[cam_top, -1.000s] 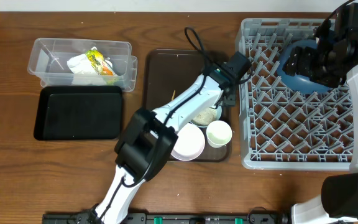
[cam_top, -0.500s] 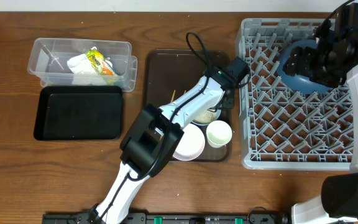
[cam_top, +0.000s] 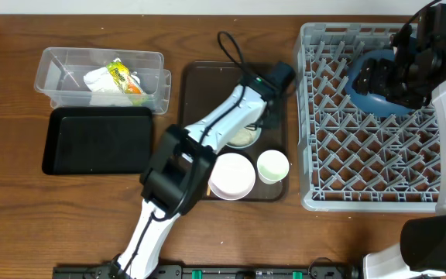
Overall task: Sort waste into correct bins and load items into the dishwasher rack
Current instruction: 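Grasp the light-blue rice bowl rim with the left gripper and lift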
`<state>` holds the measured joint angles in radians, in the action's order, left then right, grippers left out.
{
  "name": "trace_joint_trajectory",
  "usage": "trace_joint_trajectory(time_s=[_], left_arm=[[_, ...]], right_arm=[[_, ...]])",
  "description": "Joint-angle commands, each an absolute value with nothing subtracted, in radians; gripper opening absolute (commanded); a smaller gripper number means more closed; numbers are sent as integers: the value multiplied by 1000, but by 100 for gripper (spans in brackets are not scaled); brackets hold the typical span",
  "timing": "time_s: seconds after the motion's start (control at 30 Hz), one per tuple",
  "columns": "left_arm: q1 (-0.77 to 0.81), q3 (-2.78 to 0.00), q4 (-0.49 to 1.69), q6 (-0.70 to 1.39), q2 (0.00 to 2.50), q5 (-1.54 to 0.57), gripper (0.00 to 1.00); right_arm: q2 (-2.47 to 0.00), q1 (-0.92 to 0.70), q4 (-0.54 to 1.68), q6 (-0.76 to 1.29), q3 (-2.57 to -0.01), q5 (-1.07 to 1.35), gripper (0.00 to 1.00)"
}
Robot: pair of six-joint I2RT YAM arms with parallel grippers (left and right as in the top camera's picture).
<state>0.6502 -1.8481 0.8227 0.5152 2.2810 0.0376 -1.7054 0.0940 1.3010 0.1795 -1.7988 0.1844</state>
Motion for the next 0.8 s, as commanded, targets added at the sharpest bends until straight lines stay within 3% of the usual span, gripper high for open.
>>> trace_joint_trajectory(time_s=[0.0, 0.2, 0.4, 0.77], left_arm=[[633, -1863, 828, 490, 2244, 65, 29], [630, -1863, 832, 491, 2244, 64, 24], [634, -1863, 839, 491, 2244, 65, 6], [617, -1865, 901, 433, 2096, 51, 6]], right_arm=[[-1686, 90, 1303, 167, -1818, 179, 85], [-1686, 90, 1302, 167, -1818, 179, 85], [-1686, 90, 1302, 167, -1818, 179, 85], [-1686, 90, 1302, 167, -1818, 166, 86]])
